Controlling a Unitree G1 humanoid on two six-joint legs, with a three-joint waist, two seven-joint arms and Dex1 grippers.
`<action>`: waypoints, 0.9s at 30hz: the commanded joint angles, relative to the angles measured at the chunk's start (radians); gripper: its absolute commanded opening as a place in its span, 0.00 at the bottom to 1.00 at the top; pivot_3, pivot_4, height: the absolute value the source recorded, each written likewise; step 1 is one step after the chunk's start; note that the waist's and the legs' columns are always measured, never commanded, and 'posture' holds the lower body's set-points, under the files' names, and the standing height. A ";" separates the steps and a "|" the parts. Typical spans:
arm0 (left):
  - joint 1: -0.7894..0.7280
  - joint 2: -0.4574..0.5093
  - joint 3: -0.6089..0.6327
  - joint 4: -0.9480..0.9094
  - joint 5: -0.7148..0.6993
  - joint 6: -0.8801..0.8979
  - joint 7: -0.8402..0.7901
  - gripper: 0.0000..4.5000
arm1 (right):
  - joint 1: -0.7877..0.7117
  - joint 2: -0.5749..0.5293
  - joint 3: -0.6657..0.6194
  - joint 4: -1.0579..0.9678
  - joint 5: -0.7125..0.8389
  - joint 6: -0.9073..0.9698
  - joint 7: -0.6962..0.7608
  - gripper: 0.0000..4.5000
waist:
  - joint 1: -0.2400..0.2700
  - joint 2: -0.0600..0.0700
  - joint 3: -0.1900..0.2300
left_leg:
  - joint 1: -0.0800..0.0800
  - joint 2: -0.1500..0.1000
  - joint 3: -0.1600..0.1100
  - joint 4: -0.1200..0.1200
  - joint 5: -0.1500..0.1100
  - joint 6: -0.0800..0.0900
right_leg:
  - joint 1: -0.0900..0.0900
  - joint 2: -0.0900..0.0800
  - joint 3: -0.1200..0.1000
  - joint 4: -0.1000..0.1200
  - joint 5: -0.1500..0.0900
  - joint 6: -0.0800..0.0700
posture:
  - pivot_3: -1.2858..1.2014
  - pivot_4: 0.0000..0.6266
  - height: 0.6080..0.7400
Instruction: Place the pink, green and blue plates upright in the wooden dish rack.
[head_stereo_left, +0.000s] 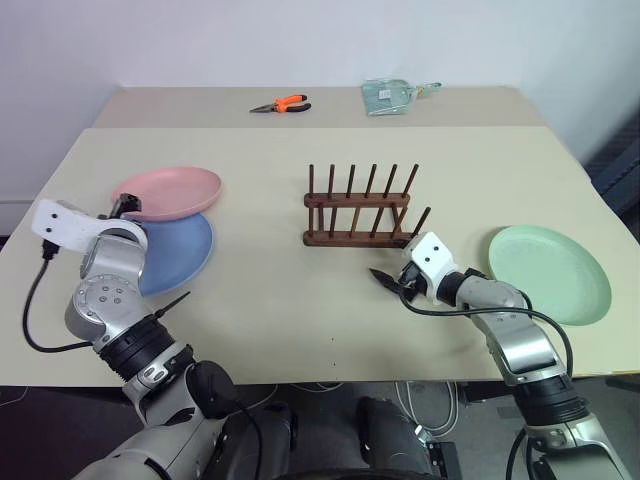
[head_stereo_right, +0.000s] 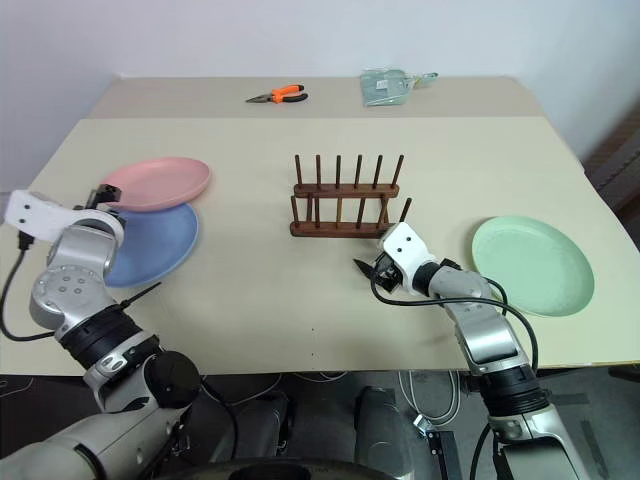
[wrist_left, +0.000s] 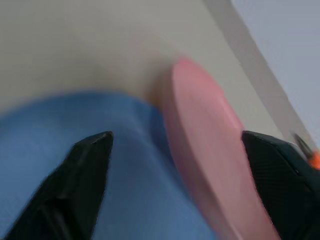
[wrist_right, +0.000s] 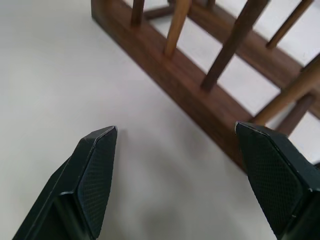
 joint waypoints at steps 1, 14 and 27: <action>-0.047 0.040 0.020 0.087 -0.076 -0.039 -0.018 0.49 | -0.002 -0.003 -0.044 -0.057 0.004 -0.031 -0.026 0.85 | 0.000 0.000 0.000 | 0.000 0.000 0.000 0.000 0.000 0.000 | 0.000 0.000 0.000 0.000 0.000 0.000 | 0.52 0.24 1.00; -0.092 0.038 -0.525 -0.090 -0.029 -0.056 -0.369 0.00 | -0.116 -0.095 -0.108 -0.345 0.066 0.036 0.014 0.99 | 0.014 -0.003 0.002 | -0.001 0.000 0.001 0.000 0.000 -0.001 | 0.000 0.000 0.001 -0.001 0.001 -0.001 | 0.52 0.24 1.00; -0.128 -0.085 -0.683 -0.193 -0.077 0.090 -0.316 0.00 | -0.376 -0.128 0.209 0.040 -0.564 -0.325 -0.209 0.58 | -0.006 -0.004 0.003 | -0.001 0.000 0.001 -0.001 0.002 -0.004 | -0.001 0.000 0.001 -0.001 0.001 -0.001 | 0.52 0.24 1.00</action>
